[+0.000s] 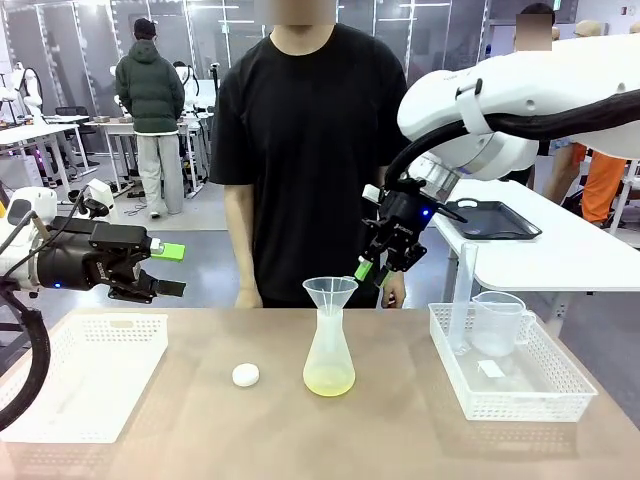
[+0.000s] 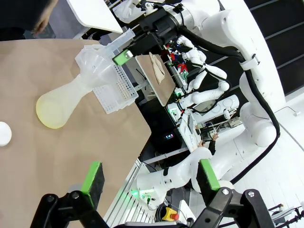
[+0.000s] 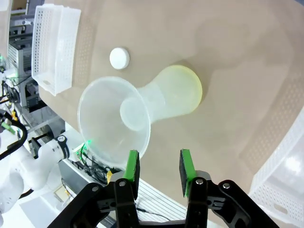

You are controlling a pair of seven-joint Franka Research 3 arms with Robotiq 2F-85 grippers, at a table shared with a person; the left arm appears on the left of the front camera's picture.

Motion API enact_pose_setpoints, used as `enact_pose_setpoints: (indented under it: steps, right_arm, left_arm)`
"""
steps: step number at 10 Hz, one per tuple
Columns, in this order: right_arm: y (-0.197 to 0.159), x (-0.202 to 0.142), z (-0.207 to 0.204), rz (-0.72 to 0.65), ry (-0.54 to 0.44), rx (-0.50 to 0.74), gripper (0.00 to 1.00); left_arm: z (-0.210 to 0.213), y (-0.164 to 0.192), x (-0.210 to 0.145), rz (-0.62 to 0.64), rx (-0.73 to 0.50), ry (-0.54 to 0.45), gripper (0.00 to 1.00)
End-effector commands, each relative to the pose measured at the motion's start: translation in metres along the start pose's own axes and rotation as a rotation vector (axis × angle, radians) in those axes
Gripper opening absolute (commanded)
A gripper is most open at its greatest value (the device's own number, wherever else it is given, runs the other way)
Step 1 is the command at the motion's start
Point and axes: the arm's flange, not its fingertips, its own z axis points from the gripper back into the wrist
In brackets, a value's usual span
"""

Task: Prepare the solutions needed for the experiment.
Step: Once the solution is in the Big flask , pick up the Plastic Funnel and place it back into the right Organizing basket.

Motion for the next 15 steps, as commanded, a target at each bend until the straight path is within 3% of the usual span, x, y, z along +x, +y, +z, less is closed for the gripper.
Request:
enact_pose_setpoints:
  steps: [1,2,3,4,11,15]
  right_arm:
    - [-0.005,-0.018,0.009,-0.008,0.012,0.029,0.37]
    - [-0.007,-0.02,0.015,-0.005,0.01,0.043,0.41]
    - [-0.006,-0.024,0.02,-0.007,0.002,0.049,0.33]
    - [-0.003,-0.011,0.014,-0.012,0.013,0.012,0.33]
    - [-0.003,-0.014,0.015,-0.016,0.02,0.021,0.33]
    - [0.007,0.008,-0.002,-0.073,0.061,-0.021,0.33]
  left_arm:
    - [-0.002,-0.002,0.002,0.017,-0.022,-0.016,1.0]
    - [-0.002,-0.002,0.002,0.017,-0.022,-0.016,1.0]
    - [-0.002,-0.002,0.002,0.017,-0.022,-0.016,1.0]
    - [-0.002,-0.002,0.002,0.017,-0.022,-0.016,1.0]
    - [-0.002,-0.002,0.002,0.017,-0.022,-0.016,1.0]
    - [-0.002,-0.002,0.002,0.017,-0.022,-0.016,1.0]
